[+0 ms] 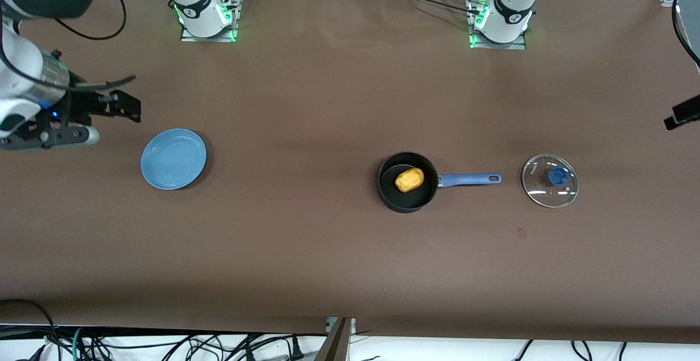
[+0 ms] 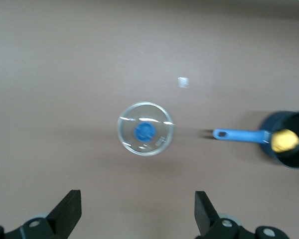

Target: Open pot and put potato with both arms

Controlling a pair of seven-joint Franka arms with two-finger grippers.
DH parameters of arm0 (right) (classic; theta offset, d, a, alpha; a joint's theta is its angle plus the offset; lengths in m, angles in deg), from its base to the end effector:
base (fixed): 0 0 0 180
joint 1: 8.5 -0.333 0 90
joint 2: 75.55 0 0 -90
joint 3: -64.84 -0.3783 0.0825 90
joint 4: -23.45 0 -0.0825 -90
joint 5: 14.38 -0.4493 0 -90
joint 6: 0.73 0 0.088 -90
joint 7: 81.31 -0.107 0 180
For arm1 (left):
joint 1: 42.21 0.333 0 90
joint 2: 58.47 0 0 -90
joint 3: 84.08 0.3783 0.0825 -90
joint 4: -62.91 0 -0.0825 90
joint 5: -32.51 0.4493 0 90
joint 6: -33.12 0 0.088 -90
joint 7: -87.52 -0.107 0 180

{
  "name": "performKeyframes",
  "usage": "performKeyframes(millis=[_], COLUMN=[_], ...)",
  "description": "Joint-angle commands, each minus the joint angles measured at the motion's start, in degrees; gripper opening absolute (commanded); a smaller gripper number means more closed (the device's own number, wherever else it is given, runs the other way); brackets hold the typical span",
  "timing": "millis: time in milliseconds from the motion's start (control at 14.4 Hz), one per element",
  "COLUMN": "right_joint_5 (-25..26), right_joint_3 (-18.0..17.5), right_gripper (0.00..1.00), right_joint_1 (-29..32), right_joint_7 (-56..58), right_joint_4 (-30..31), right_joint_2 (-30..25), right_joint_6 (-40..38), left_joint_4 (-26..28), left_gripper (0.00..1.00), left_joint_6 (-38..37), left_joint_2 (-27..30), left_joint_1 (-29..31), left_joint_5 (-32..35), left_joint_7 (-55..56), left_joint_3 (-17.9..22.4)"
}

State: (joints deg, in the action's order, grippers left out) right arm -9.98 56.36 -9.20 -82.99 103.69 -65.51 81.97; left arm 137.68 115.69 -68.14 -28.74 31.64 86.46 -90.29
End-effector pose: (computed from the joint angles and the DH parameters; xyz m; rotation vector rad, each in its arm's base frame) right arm 0.6638 0.0882 0.6550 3.0666 0.1928 -0.1924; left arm 0.6620 0.0904 0.7085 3.1013 0.1672 -0.0452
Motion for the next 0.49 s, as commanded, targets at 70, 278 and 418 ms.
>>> performKeyframes(millis=[70, 278, 418], right_joint_5=[-0.71, -1.06, -1.76], right_joint_3=[1.98, 1.98, 1.98], right_gripper=[1.0, 1.0, 1.0], right_joint_1=[0.79, 0.79, 0.79], right_joint_7=[0.81, 1.51, 1.25], right_joint_4=[3.34, 4.39, 4.49], right_joint_2=[-6.0, -6.09, -6.0], right_joint_6=[-0.88, -2.89, -4.31], left_joint_4=[9.79, 9.6, 9.69], left_gripper=[1.0, 1.0, 1.0], left_joint_6=[2.42, 0.33, -1.01], left_joint_2=[6.78, 5.71, 5.72], left_joint_1=[-3.63, -3.63, -3.72], left_joint_5=[-2.48, -2.39, -2.39], left_joint_7=[0.69, 2.72, 3.25], left_joint_3=[3.4, 2.62, 1.91])
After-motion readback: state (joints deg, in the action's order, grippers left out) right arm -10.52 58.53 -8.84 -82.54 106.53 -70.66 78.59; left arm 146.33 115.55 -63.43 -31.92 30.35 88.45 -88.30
